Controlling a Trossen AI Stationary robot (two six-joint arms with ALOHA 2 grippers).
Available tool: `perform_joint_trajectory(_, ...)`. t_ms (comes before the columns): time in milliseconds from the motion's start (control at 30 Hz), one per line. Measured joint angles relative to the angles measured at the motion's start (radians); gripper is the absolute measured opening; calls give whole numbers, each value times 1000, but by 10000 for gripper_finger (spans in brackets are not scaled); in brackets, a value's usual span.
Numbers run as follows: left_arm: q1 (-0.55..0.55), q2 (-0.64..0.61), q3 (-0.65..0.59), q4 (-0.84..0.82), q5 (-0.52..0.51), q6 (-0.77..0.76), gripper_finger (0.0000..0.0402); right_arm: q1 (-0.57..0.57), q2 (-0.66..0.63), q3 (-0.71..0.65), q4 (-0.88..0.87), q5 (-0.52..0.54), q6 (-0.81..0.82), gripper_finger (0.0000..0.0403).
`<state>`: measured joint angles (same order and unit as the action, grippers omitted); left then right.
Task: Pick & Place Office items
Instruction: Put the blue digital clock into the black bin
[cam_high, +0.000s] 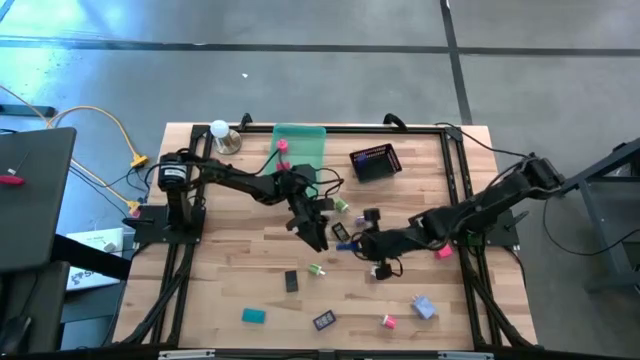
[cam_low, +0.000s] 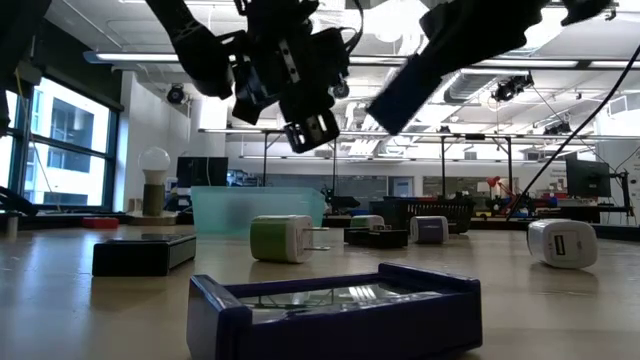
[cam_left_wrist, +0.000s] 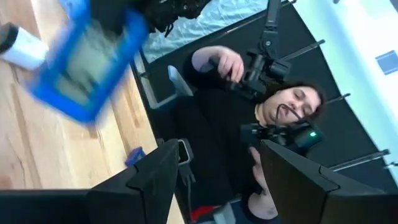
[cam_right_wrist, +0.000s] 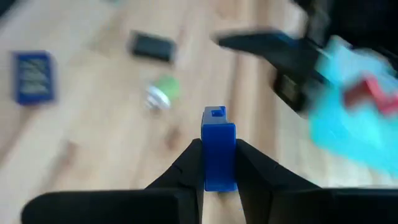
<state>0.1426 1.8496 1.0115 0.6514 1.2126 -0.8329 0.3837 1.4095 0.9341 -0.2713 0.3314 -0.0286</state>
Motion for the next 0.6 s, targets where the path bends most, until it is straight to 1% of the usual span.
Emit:
perform_joint_trajectory(67,6,0,-7,-3,11,-19,219,-20,0,66,-145,34,50,59)
perform_joint_trajectory(133,7,0,-16,-21,13,-52,219,-51,-1,113,-265,54,59,59)
perform_joint_trajectory(200,1,0,-28,-51,12,-49,219,-88,-1,158,-333,55,49,59)
perform_joint_trajectory(333,-16,0,-50,-52,13,-44,220,-176,-2,248,-519,49,26,59)
perform_joint_trajectory(400,-23,0,-61,-53,12,-40,220,-239,-2,269,-566,14,5,59)
perform_joint_trajectory(533,-30,0,-76,-53,2,-32,220,-388,-1,272,-618,-96,-92,59)
perform_joint_trajectory(600,-35,0,-76,-52,-8,-28,220,-467,-1,272,-637,-125,-133,59)
